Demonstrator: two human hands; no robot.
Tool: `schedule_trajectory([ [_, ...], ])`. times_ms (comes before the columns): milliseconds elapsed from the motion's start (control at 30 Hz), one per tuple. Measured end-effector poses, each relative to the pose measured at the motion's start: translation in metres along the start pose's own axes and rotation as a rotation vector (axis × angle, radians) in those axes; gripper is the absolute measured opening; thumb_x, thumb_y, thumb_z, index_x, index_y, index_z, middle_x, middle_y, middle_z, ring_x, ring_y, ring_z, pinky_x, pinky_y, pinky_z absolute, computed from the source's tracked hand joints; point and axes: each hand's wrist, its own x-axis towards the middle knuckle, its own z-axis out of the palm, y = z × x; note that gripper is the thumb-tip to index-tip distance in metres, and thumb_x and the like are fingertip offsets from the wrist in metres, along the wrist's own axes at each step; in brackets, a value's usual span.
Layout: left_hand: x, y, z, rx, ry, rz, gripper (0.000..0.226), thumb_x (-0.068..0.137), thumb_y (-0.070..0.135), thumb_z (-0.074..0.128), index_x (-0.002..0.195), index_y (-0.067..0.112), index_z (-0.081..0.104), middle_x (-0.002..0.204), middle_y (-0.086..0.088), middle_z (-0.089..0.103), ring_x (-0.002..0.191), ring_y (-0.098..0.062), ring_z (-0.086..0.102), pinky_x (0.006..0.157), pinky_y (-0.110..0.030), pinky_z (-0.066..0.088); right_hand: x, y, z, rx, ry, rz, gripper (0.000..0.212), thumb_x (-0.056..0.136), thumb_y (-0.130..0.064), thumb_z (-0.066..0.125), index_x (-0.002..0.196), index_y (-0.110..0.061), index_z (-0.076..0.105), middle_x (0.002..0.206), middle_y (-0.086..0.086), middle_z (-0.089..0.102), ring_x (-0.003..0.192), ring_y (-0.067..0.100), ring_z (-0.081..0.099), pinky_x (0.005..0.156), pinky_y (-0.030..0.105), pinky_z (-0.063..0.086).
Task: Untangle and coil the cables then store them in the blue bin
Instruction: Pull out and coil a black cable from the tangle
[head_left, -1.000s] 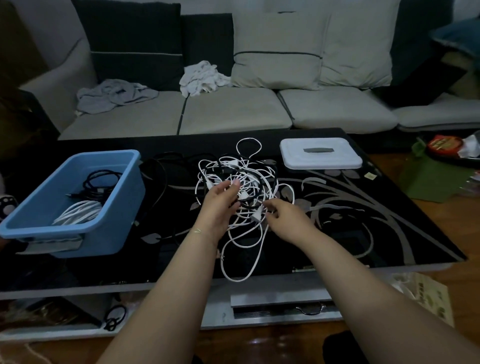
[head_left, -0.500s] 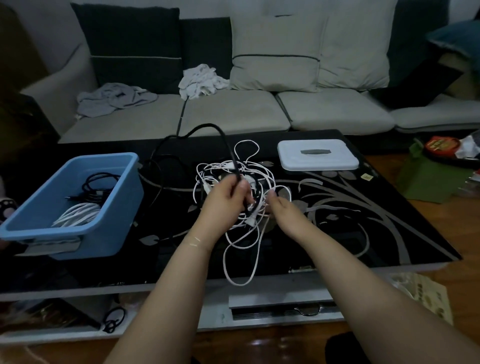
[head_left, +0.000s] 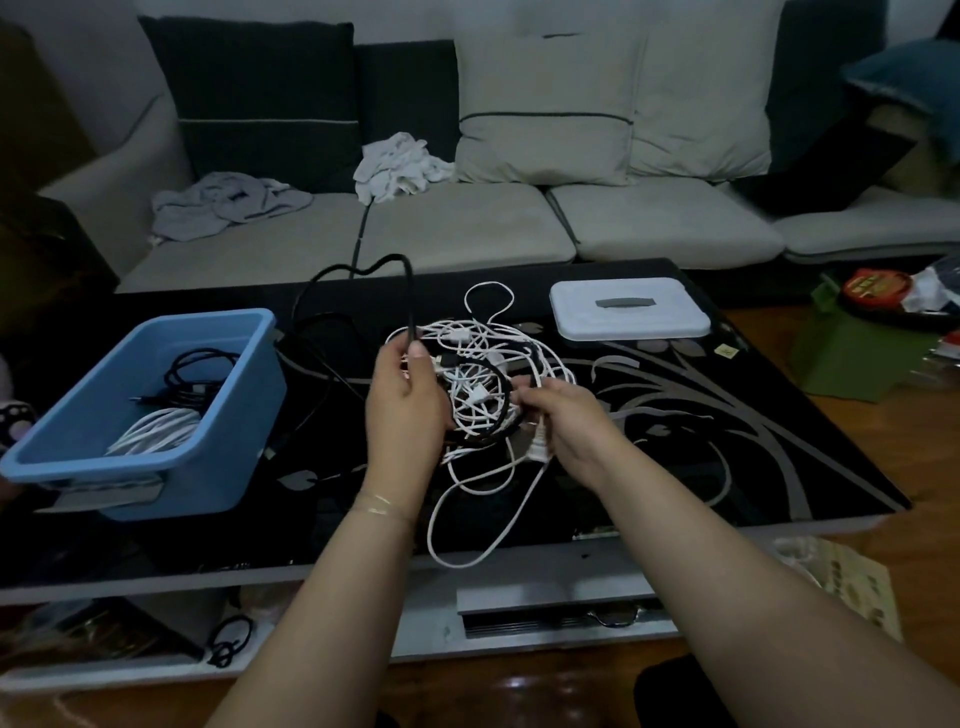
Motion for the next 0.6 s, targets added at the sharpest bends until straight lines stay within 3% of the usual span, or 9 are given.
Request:
schedule_trajectory([
  [67,0.005,-0.008,-0.006,0.077,0.047,-0.048,0.035,0.100,0.022,0.042,0.135,0.017,0.041,0.066,0.001,0.061,0.062,-0.008,0.059,0.067,-0.030,0.049,0.002,-0.002,-0.001,0.013,0.027,-0.022,0.015,0.095,0.001,0.048,0.094,-0.008,0.059,0.061,-0.001,0.069,0.059,0.012,0.064,0.061,0.023,0.053],
  [100,0.007,-0.012,-0.010,0.173,0.047,-0.037,0.047,0.098,0.017,0.046,0.143,0.017,0.032,0.087,-0.002,0.066,0.081,-0.013,0.063,0.077,-0.033,0.050,0.002,-0.003,-0.002,0.008,0.033,-0.042,0.015,0.097,0.001,0.045,0.096,-0.008,0.056,0.058,0.000,0.067,0.055,0.012,0.063,0.060,0.023,0.053],
  [167,0.008,-0.019,-0.016,0.524,-0.009,0.034,0.067,0.090,0.004,0.052,0.149,0.019,0.024,0.132,-0.010,0.046,0.111,-0.024,0.052,0.093,-0.034,0.043,0.001,-0.005,-0.003,-0.045,0.026,-0.097,0.016,0.099,-0.001,0.042,0.100,-0.011,0.054,0.055,0.001,0.066,0.048,0.011,0.060,0.054,0.022,0.052],
  [234,0.006,-0.026,-0.018,0.919,-0.059,0.204,0.068,0.080,-0.002,0.057,0.143,0.019,0.041,0.150,-0.014,0.027,0.125,-0.035,0.039,0.103,-0.044,0.039,0.000,-0.004,-0.005,-0.159,-0.006,-0.129,0.015,0.100,-0.006,0.042,0.103,-0.014,0.054,0.058,0.001,0.067,0.046,0.010,0.059,0.051,0.023,0.050],
  [301,0.004,-0.032,-0.015,1.113,-0.120,0.464,0.048,0.078,0.006,0.065,0.125,0.017,0.060,0.150,-0.015,0.037,0.131,-0.038,0.039,0.107,-0.051,0.032,-0.003,-0.004,-0.004,-0.276,-0.061,-0.121,0.017,0.102,-0.013,0.040,0.106,-0.015,0.056,0.067,0.003,0.070,0.050,0.011,0.061,0.051,0.026,0.048],
  [367,0.001,-0.032,-0.009,1.079,-0.288,0.509,0.031,0.090,0.025,0.061,0.119,0.016,0.064,0.133,-0.011,0.058,0.124,-0.031,0.049,0.110,-0.042,0.029,-0.008,-0.003,0.000,-0.343,-0.106,-0.101,0.022,0.104,-0.018,0.037,0.102,-0.016,0.058,0.073,0.003,0.069,0.053,0.012,0.063,0.051,0.027,0.050],
  [501,-0.009,-0.020,0.008,0.478,-0.651,-0.124,0.043,0.097,0.044,0.048,0.131,0.017,0.049,0.116,-0.001,0.065,0.094,-0.012,0.062,0.078,-0.020,0.044,-0.016,-0.001,0.006,-0.443,-0.177,-0.112,0.029,0.103,-0.015,0.038,0.082,-0.014,0.058,0.060,-0.004,0.062,0.047,0.006,0.059,0.048,0.023,0.052],
  [534,-0.010,-0.020,0.011,0.351,-0.667,-0.200,0.046,0.095,0.043,0.052,0.132,0.017,0.045,0.114,-0.003,0.065,0.085,-0.011,0.063,0.073,-0.021,0.048,-0.017,0.000,0.006,-0.471,-0.191,-0.122,0.029,0.103,-0.015,0.038,0.081,-0.013,0.057,0.056,-0.005,0.061,0.046,0.005,0.058,0.047,0.023,0.051],
  [601,-0.010,-0.026,0.010,0.325,-0.704,-0.209,0.045,0.092,0.038,0.059,0.129,0.021,0.040,0.103,-0.005,0.067,0.068,-0.016,0.066,0.060,-0.027,0.052,-0.017,0.002,0.005,-0.568,-0.164,-0.172,0.026,0.103,-0.018,0.039,0.083,-0.014,0.057,0.058,-0.002,0.059,0.046,0.008,0.056,0.045,0.023,0.047],
])
